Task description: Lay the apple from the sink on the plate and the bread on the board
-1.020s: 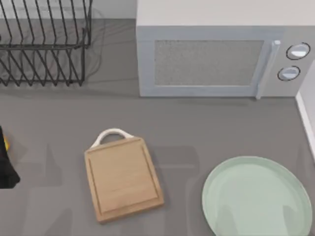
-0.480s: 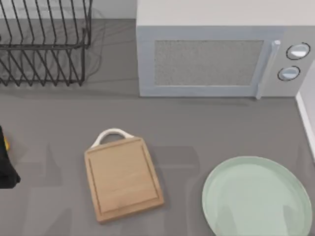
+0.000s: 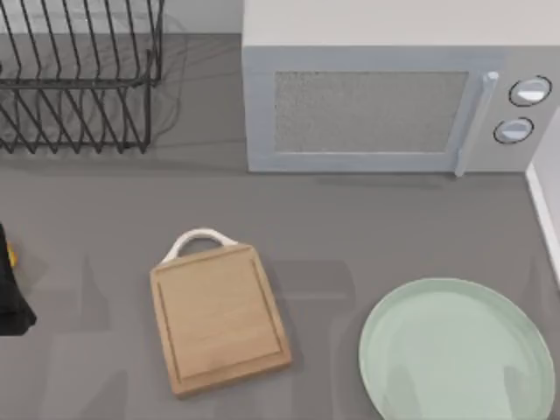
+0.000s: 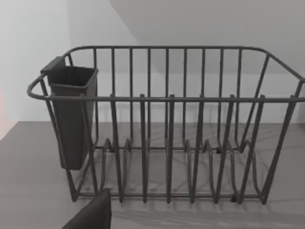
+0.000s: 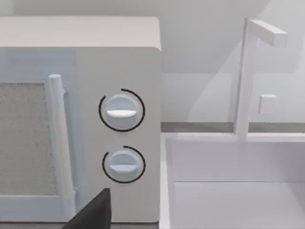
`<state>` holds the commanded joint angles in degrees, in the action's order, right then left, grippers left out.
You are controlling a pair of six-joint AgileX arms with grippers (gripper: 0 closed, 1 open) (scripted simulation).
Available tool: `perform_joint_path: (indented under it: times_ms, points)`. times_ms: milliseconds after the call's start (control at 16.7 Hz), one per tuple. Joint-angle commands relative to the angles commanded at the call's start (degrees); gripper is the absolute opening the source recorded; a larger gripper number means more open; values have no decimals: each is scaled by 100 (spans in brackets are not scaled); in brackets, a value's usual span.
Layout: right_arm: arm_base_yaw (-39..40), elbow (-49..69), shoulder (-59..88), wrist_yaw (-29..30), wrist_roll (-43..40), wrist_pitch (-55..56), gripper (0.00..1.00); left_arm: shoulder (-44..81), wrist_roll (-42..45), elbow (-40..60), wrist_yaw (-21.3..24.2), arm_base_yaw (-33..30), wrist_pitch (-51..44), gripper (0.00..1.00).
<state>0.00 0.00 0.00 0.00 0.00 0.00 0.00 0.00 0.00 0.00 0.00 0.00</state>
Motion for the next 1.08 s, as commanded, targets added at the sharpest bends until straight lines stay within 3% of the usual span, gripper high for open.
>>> perform_joint_path:
  times_ms: [480,1080]
  points:
    - [-106,483,597,0,-101,-348,100,0,0,0,0,0,0,100]
    - [-861,3909,5390,3,-815,-2817,100,0,0,0,0,0,0,100]
